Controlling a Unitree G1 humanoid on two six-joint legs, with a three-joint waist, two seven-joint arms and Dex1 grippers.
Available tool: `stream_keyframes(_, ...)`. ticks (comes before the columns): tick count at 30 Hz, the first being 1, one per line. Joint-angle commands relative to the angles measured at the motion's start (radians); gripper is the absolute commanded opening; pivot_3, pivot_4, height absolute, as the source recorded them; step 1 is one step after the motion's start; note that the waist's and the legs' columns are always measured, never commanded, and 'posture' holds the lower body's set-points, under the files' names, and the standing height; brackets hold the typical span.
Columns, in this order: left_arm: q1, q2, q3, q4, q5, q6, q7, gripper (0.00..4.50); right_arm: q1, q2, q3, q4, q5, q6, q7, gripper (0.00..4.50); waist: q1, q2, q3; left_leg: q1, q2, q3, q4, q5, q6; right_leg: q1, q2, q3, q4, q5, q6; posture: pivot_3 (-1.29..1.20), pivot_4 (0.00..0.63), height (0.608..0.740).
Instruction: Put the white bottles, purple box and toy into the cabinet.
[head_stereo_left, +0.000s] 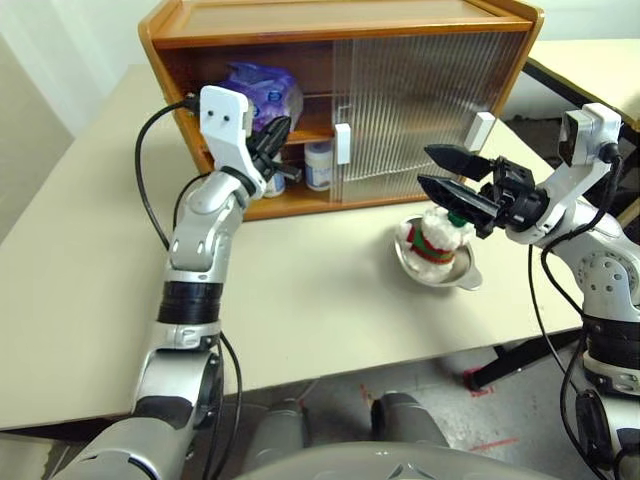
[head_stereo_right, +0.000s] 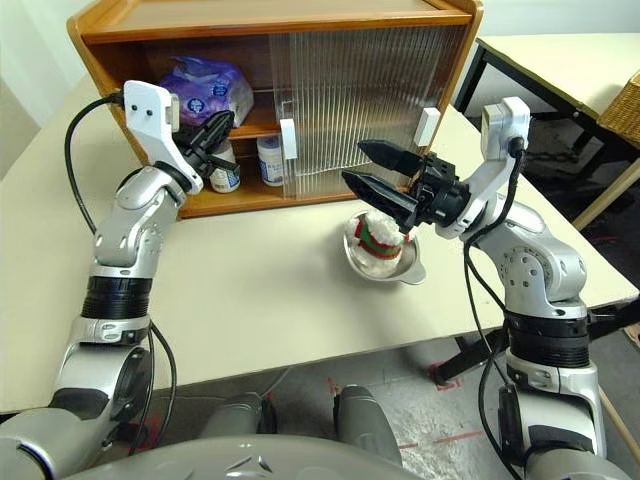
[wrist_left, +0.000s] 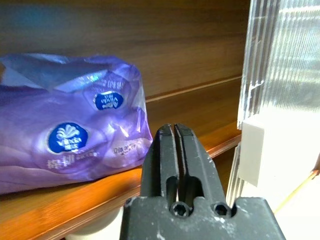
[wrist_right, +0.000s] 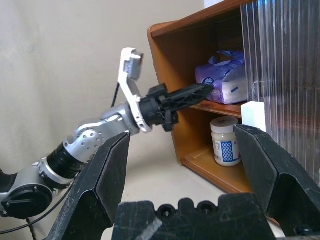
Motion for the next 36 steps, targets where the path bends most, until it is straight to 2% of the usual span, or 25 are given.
stream_keyframes(1,-0.009,-0.01,-0.003,0.048,0.027,-0.021,0.027,0.04,-0.002,-0.003,-0.003,-0.011,0.006,-0.01,-0.001,4.5,0.001,0.0,0.0,0.0,0.0,0.0,0.0,0.0,0.0,0.0,0.0,0.0,0.0,0.0,0.0,-0.05,0.0,0.74)
stream_keyframes(12,0.022,-0.017,0.011,0.005,0.029,0.016,0.086,0.04,0.005,-0.005,-0.007,-0.018,0.01,-0.007,-0.007,4.5,0.0,0.0,0.0,0.0,0.0,0.0,0.0,0.0,0.0,0.0,-0.001,0.0,0.0,0.0,0.001,-0.05,0.0,0.74)
stream_keyframes(15,-0.011,-0.028,-0.016,0.053,0.07,-0.022,0.108,0.04,0.003,-0.004,-0.001,-0.015,0.007,-0.006,-0.005,4.5,0.002,0.0,0.0,0.0,0.0,0.0,0.0,0.0,0.0,0.0,-0.001,0.0,0.0,0.0,0.001,-0.05,0.0,0.74)
stream_keyframes(22,-0.089,-0.098,0.005,0.167,0.104,-0.023,0.224,0.04,-0.001,-0.005,-0.004,-0.013,0.008,-0.006,-0.006,4.5,0.004,0.0,0.0,0.0,-0.001,0.0,0.0,0.0,0.0,0.001,-0.001,0.0,-0.001,0.0,0.002,-0.05,0.0,0.74)
stream_keyframes(36,-0.2,-0.111,0.029,0.42,0.121,-0.163,0.307,0.04,0.009,-0.005,-0.006,-0.024,0.009,-0.005,-0.014,4.5,0.001,0.0,0.0,0.0,-0.001,0.0,0.0,0.0,0.0,0.0,0.0,0.0,0.0,0.0,0.003,-0.06,0.0,0.74)
